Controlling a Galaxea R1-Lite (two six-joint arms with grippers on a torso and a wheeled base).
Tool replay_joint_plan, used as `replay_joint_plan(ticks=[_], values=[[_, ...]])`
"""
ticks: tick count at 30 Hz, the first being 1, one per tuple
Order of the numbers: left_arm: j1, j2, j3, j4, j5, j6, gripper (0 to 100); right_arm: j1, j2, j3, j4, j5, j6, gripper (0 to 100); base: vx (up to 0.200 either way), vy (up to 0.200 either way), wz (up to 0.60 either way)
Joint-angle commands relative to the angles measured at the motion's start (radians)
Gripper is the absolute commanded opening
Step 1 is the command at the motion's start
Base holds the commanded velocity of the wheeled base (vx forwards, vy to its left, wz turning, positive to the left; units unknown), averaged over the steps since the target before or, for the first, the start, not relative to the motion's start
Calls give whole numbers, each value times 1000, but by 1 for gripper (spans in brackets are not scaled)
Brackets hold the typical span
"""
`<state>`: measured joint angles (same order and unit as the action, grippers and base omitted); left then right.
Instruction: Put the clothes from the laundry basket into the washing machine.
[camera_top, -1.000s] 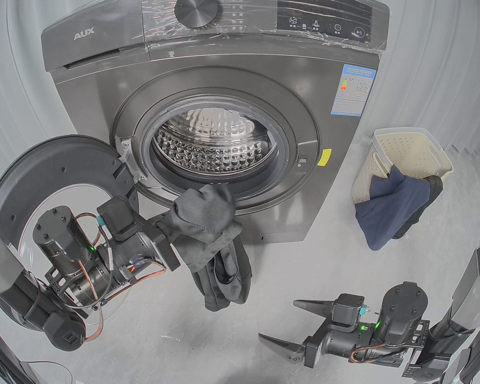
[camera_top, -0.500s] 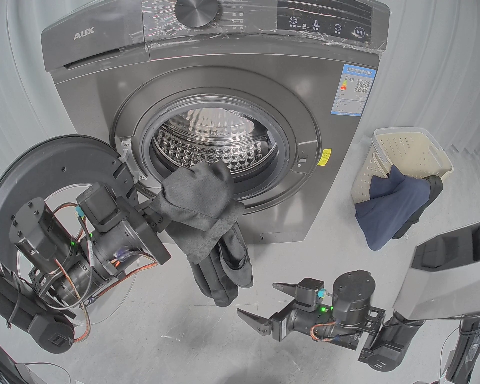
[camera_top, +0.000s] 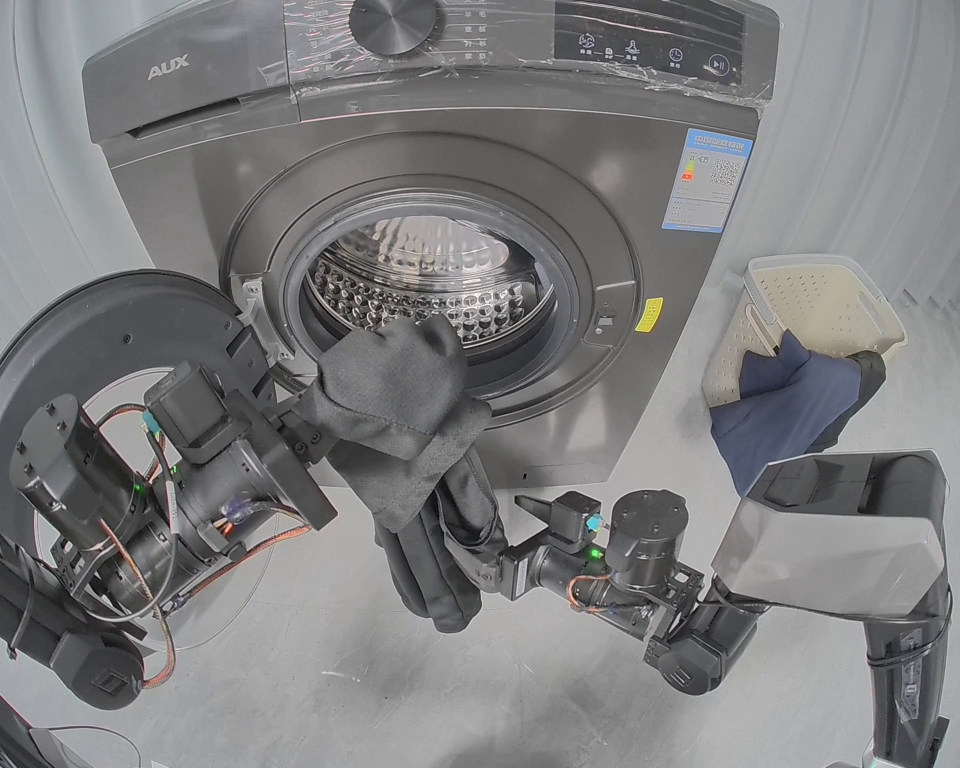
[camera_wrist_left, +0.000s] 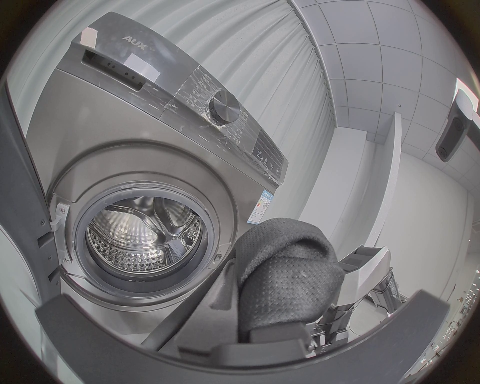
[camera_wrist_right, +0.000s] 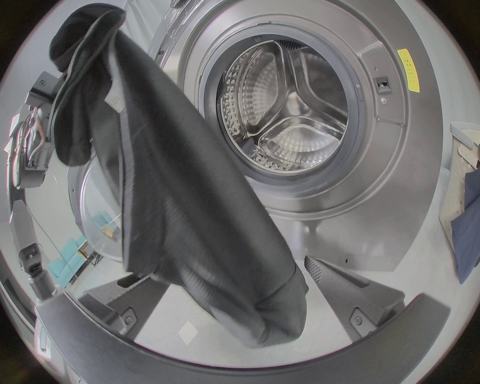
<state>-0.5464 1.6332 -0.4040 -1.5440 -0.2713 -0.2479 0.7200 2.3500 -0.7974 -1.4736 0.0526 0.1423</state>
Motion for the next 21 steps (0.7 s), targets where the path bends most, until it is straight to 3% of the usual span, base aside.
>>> replay_joint_plan(ticks=[1, 2, 3, 10, 16, 17, 21], values=[[-1, -1, 2, -1, 1, -1, 0, -17, 52, -85, -4, 0, -4, 100, 0, 0, 0], [-1, -1, 2, -1, 1, -1, 0, -17, 52, -85, -4, 0, -4, 100, 0, 0, 0], [-1, -1, 4, -1, 1, -1, 0, -16, 51, -86, -16, 1, -3, 0, 0, 0, 0], [0, 4, 7, -1, 0, 1, 0, -8, -28, -54, -37, 18, -3, 0, 0, 0, 0], [25, 8, 31, -1, 3, 4, 0, -31, -285, 153, -28, 15, -4, 0, 0, 0, 0], [25, 8, 31, -1, 3, 4, 0, -31, -285, 153, -28, 15, -4, 0, 0, 0, 0], [60, 2, 74, -1, 4, 6, 0, -85, -465, 293, -20, 9, -3, 0, 0, 0, 0]])
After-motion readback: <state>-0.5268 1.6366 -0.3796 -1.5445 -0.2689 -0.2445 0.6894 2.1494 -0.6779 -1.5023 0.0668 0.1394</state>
